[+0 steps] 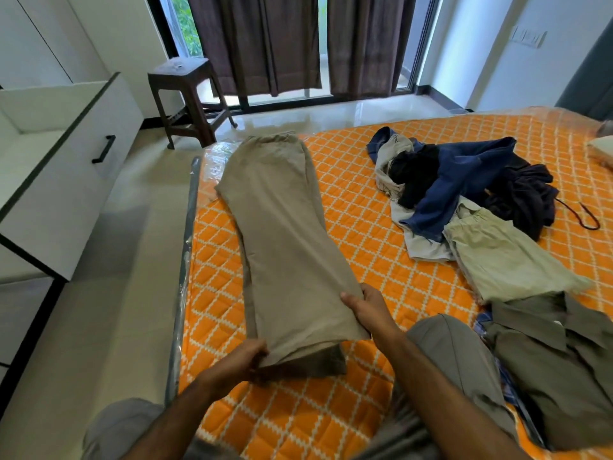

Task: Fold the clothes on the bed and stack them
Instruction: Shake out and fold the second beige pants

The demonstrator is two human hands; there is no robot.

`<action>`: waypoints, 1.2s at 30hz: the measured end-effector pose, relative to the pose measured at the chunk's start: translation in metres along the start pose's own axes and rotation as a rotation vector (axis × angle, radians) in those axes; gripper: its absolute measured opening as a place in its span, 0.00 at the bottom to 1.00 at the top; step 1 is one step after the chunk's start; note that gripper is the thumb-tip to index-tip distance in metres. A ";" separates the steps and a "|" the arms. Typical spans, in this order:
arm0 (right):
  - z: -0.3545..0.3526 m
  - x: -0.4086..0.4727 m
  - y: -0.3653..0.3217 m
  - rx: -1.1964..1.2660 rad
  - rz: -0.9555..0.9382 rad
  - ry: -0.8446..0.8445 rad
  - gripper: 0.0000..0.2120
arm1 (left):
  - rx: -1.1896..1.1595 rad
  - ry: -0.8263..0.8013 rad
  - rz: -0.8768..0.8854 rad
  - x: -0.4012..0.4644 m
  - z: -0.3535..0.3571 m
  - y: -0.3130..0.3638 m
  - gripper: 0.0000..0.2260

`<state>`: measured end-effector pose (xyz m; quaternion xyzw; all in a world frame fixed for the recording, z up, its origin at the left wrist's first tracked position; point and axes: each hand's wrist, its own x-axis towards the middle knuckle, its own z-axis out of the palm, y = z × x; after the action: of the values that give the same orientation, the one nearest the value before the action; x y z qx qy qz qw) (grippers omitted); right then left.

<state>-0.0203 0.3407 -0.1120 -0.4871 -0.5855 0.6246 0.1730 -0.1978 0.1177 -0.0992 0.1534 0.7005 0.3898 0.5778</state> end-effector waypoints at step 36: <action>0.067 -0.015 0.087 -1.628 -0.677 -0.302 0.26 | 1.779 0.268 0.460 0.059 0.000 -0.059 0.23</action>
<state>-0.0367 0.2689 -0.1947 -0.1729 -0.9762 -0.0117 -0.1302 -0.2009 0.1186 -0.1826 0.6291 0.7550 -0.1714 0.0698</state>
